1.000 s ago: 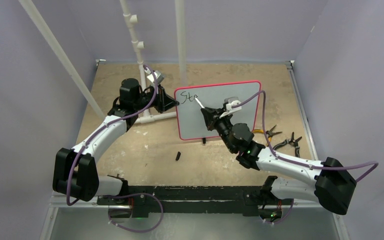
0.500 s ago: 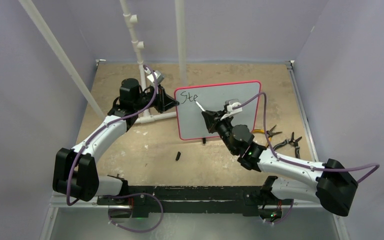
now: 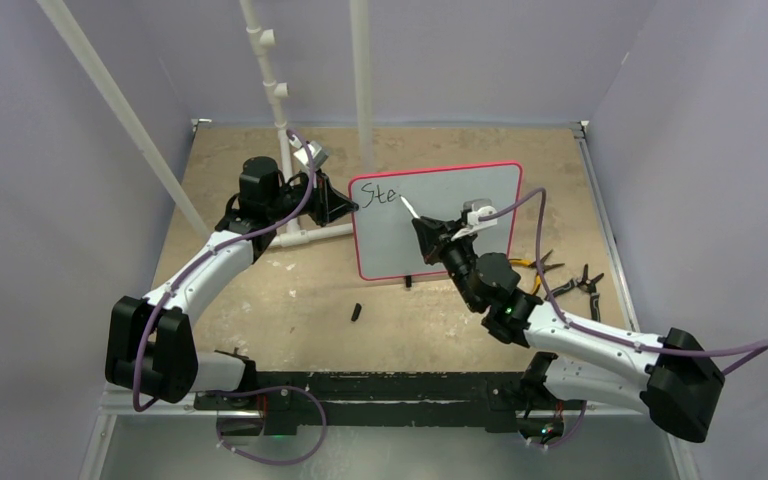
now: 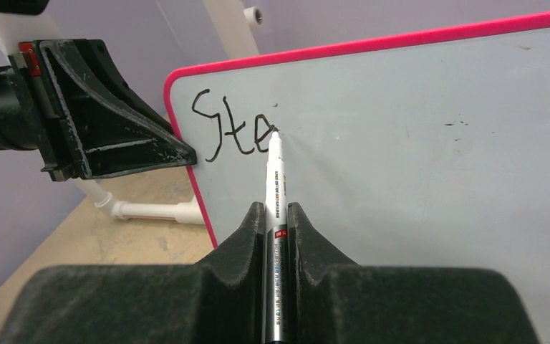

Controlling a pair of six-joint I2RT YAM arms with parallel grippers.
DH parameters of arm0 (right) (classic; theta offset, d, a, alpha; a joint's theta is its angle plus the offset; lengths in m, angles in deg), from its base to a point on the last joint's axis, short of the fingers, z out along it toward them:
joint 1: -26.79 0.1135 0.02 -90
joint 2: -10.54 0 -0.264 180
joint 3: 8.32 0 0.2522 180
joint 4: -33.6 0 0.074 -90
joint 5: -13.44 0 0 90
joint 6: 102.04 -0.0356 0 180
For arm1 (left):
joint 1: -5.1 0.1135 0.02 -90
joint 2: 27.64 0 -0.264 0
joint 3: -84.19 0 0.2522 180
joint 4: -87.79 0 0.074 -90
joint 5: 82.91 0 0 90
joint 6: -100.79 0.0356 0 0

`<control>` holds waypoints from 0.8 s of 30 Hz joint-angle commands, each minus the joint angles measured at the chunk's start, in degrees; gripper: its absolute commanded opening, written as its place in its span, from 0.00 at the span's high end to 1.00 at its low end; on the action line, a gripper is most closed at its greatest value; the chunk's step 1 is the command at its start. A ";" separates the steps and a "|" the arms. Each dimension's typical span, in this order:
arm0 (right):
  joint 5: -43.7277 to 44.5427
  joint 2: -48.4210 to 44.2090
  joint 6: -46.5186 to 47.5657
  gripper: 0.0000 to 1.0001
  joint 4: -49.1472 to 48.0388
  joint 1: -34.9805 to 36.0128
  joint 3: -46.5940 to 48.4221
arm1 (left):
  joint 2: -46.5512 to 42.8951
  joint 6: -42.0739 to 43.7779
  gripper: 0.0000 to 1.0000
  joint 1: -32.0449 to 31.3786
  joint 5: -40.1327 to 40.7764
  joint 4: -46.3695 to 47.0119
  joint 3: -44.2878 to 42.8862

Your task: Write a sentence on the whiteboard

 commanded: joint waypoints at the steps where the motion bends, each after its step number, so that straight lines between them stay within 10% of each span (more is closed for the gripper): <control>1: 0.27 0.05 2.20 1.00 -2.19 -0.10 0.86 | -1.30 1.40 1.00 0.01 0.02 0.79 0.37; 24: 2.83 3.17 3.84 1.00 -3.38 -0.19 3.71 | -1.38 1.35 1.00 0.01 -0.19 0.81 0.41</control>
